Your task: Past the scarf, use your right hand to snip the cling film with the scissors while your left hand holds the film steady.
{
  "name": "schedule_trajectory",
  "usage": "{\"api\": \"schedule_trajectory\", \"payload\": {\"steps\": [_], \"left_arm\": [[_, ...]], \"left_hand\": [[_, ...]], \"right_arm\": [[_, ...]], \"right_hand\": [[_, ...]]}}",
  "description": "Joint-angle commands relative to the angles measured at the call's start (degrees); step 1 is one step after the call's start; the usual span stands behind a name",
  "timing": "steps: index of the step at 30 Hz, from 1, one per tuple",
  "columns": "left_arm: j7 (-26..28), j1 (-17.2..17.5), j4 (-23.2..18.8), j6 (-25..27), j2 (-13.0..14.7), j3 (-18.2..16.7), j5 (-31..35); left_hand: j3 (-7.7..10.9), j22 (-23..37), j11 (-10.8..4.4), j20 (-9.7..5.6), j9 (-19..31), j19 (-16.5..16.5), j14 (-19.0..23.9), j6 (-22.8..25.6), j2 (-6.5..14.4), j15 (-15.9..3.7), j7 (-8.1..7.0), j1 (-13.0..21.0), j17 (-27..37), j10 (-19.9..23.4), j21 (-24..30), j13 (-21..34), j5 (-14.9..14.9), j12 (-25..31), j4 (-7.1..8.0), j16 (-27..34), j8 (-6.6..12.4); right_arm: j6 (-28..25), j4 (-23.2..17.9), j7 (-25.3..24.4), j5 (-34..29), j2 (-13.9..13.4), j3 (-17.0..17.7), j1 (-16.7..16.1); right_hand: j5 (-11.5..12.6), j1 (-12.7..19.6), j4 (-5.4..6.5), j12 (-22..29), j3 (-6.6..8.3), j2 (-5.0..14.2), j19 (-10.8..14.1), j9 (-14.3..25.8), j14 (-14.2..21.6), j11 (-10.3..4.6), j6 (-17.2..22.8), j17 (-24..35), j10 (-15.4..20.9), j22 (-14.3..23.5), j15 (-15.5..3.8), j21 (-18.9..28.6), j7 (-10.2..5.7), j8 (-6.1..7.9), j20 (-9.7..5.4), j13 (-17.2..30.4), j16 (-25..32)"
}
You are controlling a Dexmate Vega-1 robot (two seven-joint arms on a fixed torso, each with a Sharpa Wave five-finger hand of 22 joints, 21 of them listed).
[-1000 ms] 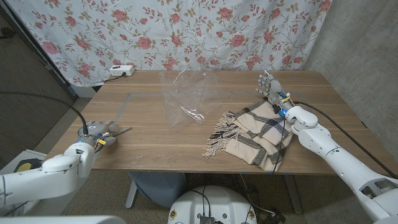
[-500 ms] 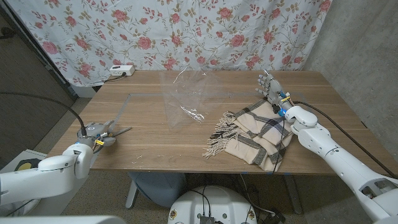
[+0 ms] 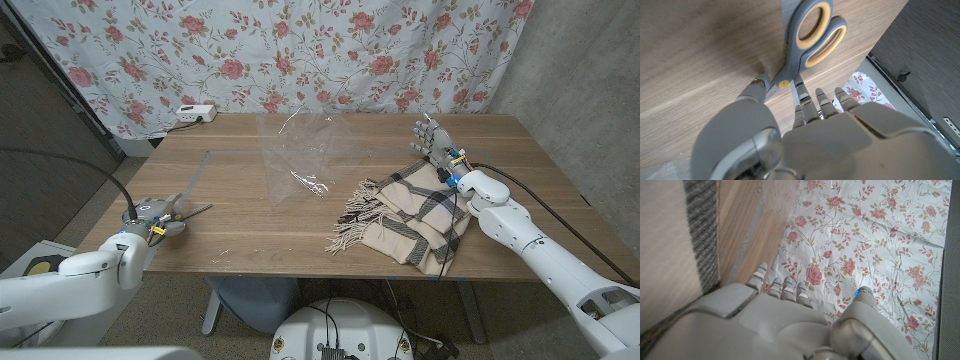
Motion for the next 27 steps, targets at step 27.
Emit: {"api": "schedule_trajectory", "payload": {"steps": [27], "left_arm": [[1.74, 0.56, 1.37, -2.37, -1.34, 1.02, 0.60]], "left_hand": [[6.51, 0.21, -4.70, 0.45, 0.17, 1.93, 6.14, 3.06, -1.37, -4.27, -0.43, 7.66, 0.32, 7.81, 0.68, 4.24, 4.94, 4.56, -0.58, 0.76, 0.87]], "right_arm": [[-0.15, 0.78, -0.39, -0.18, 1.09, -0.58, 0.81]], "right_hand": [[-0.12, 0.46, 0.08, -0.23, 0.28, 0.28, 0.03, 0.26, -0.58, -0.06, -0.54, 0.16, -0.44, 0.11, -0.05, 0.03, -0.47, 0.03, 0.01, 0.11, -0.18]]}}
